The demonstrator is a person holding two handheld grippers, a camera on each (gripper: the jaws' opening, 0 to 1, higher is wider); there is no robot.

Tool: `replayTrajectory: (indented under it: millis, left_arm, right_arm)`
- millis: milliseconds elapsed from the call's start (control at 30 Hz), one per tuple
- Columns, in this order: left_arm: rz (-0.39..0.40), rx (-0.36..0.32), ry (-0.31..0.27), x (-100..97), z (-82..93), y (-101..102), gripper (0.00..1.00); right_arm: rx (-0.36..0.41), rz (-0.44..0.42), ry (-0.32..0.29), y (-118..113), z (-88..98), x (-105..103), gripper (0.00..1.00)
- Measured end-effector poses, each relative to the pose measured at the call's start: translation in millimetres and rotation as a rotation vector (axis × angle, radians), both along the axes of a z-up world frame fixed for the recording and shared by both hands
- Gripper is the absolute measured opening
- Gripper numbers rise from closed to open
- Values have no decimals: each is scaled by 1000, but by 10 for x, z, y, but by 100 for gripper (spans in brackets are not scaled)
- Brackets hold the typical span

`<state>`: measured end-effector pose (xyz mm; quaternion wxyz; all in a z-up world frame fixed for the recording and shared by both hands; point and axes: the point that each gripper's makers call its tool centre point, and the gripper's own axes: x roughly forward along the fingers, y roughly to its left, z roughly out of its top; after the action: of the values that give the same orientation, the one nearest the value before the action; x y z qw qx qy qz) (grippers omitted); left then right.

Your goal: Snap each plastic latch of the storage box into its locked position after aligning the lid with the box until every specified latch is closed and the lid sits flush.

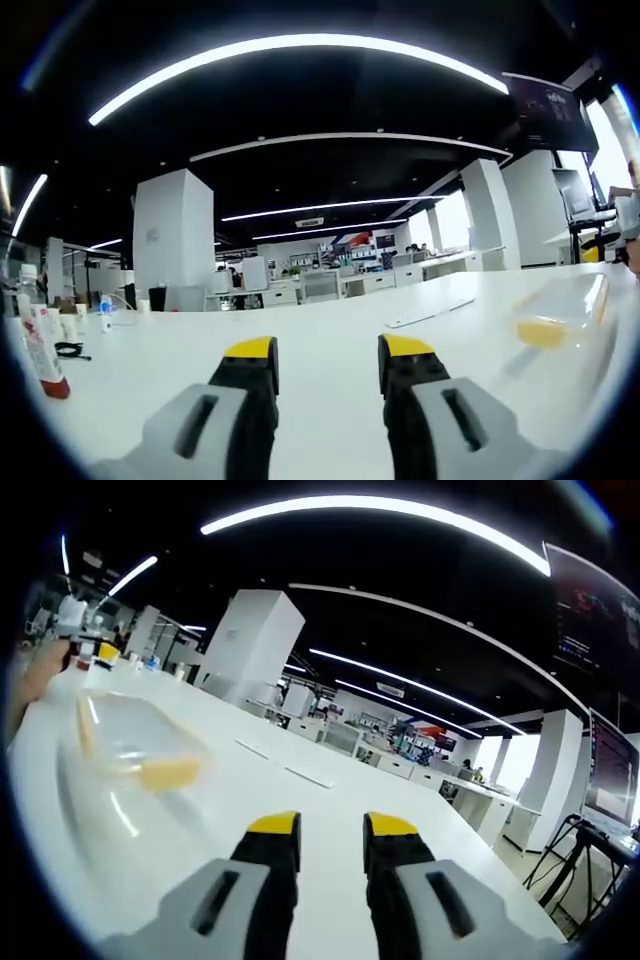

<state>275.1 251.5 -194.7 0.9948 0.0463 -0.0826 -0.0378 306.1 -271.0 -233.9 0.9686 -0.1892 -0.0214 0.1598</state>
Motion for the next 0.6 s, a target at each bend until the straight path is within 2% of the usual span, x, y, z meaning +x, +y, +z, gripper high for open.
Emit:
replayTrajectory:
  millis: [600]
  left_arm:
    - [-7,-3,0,0,-14,-22,39]
  right_arm:
    - [-13,12,8,41,-38,11,23]
